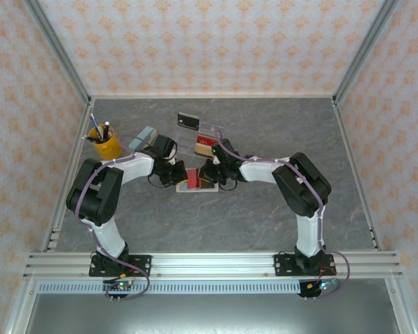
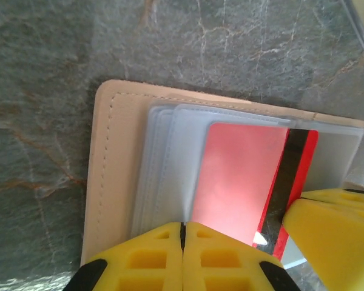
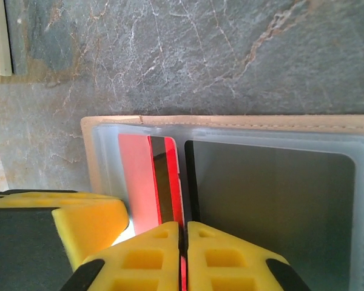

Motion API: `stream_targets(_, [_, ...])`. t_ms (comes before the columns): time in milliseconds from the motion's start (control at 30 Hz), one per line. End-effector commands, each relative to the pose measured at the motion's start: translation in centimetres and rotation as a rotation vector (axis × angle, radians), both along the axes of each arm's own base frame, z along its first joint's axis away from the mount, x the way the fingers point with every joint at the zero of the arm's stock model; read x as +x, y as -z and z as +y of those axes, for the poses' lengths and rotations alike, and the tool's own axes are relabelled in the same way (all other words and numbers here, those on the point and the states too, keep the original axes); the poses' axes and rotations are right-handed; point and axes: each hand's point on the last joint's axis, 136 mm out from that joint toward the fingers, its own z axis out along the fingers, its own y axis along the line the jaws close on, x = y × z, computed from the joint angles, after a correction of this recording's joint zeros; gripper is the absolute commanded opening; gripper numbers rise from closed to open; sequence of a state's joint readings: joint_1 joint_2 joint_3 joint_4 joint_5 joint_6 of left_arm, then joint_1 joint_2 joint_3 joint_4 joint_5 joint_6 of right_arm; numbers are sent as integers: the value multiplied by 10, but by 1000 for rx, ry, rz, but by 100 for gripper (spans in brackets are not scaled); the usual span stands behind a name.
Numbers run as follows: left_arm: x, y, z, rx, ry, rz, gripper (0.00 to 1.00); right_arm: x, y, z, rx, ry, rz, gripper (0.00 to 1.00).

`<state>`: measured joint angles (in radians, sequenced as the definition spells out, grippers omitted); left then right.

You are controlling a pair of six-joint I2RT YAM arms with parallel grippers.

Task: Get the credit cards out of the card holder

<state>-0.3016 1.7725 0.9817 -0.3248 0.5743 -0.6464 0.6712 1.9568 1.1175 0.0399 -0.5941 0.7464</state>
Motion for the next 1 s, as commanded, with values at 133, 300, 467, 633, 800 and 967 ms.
stream_targets(133, [-12, 22, 13, 87, -20, 75, 6, 1, 9, 5, 51, 5, 34, 15])
stream_targets(300, [-20, 31, 17, 100, -26, 100, 6, 2, 9, 11, 79, -2, 40, 17])
stream_targets(467, [-21, 31, 18, 106, -30, 102, 6, 3, 8, 12, 82, 0, 37, 17])
stream_targets(633, [-20, 27, 20, 111, -33, 94, 6, 1, 8, 4, 41, 8, 32, 7])
stream_targets(800, [-15, 17, 24, 109, -48, 76, 9, -4, -3, -18, -60, -6, -13, 1])
stream_targets(967, [-8, -1, 22, 87, -51, 49, 13, -12, -25, -34, -123, -62, -83, 0])
